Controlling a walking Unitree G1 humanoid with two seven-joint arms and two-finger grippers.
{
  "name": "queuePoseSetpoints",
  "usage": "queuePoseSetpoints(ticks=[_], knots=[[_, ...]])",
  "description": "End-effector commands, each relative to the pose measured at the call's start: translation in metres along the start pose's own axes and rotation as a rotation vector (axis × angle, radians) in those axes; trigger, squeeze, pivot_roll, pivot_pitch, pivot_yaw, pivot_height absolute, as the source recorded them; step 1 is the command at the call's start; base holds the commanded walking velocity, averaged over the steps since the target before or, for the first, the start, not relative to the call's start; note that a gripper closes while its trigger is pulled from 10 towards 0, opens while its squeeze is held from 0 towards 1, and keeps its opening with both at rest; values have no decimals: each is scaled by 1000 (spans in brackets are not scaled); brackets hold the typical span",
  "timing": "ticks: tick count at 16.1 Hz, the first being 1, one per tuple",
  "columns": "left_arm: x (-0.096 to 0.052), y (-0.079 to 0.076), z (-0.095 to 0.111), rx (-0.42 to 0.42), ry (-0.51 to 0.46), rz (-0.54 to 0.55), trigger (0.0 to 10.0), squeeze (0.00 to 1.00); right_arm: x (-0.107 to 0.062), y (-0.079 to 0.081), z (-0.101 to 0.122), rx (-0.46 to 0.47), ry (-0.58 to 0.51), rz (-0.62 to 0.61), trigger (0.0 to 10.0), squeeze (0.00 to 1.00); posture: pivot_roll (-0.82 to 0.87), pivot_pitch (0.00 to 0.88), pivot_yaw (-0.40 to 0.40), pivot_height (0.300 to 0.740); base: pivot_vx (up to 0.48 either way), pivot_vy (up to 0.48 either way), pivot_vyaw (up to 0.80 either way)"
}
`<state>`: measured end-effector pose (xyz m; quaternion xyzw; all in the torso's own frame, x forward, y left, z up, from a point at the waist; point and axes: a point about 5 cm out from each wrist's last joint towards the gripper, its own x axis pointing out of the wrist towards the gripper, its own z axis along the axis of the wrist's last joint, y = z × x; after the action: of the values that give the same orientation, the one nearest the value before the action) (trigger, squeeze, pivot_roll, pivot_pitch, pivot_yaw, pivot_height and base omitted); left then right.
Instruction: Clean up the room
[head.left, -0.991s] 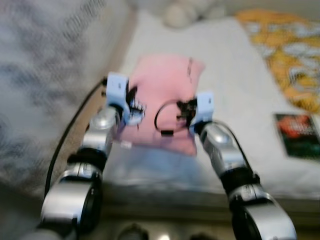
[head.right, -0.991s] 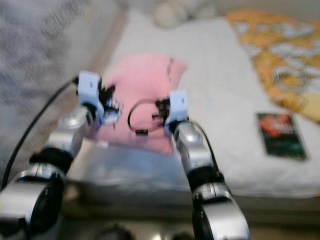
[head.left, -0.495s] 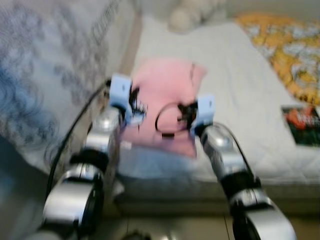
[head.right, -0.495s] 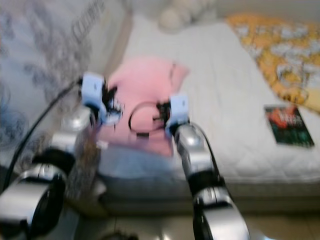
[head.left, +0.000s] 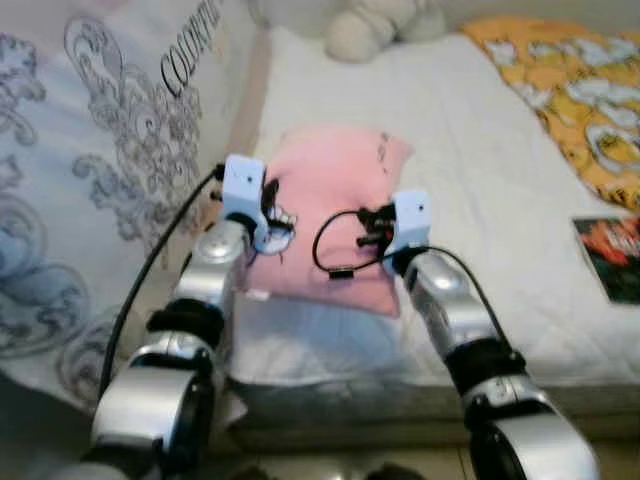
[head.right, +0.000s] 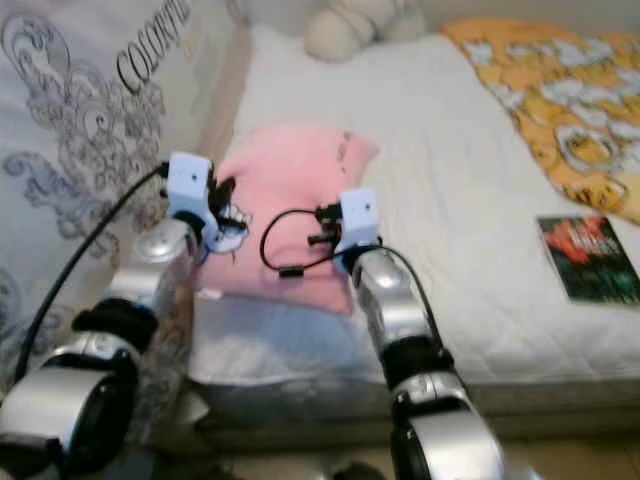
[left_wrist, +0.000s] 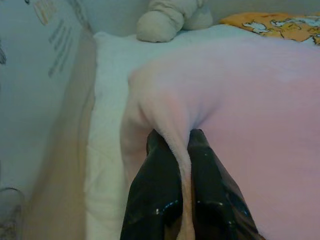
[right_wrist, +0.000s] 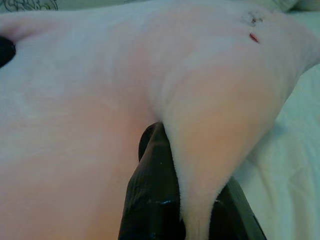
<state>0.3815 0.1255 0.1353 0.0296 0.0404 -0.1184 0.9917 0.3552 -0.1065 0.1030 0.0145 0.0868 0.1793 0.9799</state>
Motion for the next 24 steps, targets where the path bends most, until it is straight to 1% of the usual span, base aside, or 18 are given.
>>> queuePoseSetpoints(ticks=[1,3,4,5,7,8,10,11,12,14,15,17,18,19,20,21,22,24], knots=[[0,18,12,32,-37,80,10000,0,5,-2,8,-32,0,9,10000,0,87,0,-1,740,480,0,400],[3,22,7,79,15,150,10000,0,12,-1,-4,-77,126,42,10000,0,114,0,-26,740,240,0,206],[4,25,6,130,23,172,10000,0,13,-4,-3,-83,138,46,10000,0,125,0,-37,740,0,0,0],[3,29,1,156,53,197,10000,0,15,-5,-5,-89,164,47,10000,0,140,0,-65,740,0,0,0],[1,32,-8,152,87,215,10000,0,14,-2,-14,-150,223,60,10000,0,135,0,-76,740,0,0,0],[0,29,-14,120,104,213,10000,0,12,-1,-23,-186,255,59,10000,0,121,22,-89,740,0,0,0],[-5,21,-33,143,174,209,10000,0,6,6,-42,-222,315,68,10000,0,98,61,-95,740,0,0,0],[-6,18,-37,152,184,204,10000,0,5,9,-47,-221,325,75,10000,0,91,74,-99,740,0,0,0],[-7,19,-39,152,193,227,10000,0,4,14,-52,-229,331,98,10000,0,81,93,-96,740,0,0,0],[-6,21,-36,146,184,246,10000,0,3,13,-52,-253,325,92,10000,0,82,97,-95,740,0,0,0],[-4,22,-32,91,167,267,10000,0,5,9,-48,-257,311,79,10000,0,83,104,-98,740,0,0,0],[0,25,-18,-24,114,327,10000,0,12,1,-24,-297,221,36,10000,0,90,105,-99,740,0,0,0],[3,31,-5,-82,61,381,10000,0,20,-6,5,-352,114,-7,10000,0,93,105,-102,740,0,0,0],[4,33,0,-97,43,403,10000,0,23,-8,16,-373,84,-19,10000,0,94,104,-103,740,0,0,0],[4,37,4,-91,30,434,10000,0,25,-10,25,-380,74,-26,10000,0,98,102,-106,740,0,0,0],[3,39,2,-80,40,451,10000,0,27,-10,28,-406,78,-23,10000,0,104,101,-107,740,0,0,0],[0,40,-7,-62,74,465,10000,0,27,-8,27,-421,92,-20,10000,0,106,101,-108,740,0,0,0],[-5,38,-22,9,135,453,10000,0,27,-3,19,-447,131,3,10000,0,110,102,-115,740,0,0,0]])
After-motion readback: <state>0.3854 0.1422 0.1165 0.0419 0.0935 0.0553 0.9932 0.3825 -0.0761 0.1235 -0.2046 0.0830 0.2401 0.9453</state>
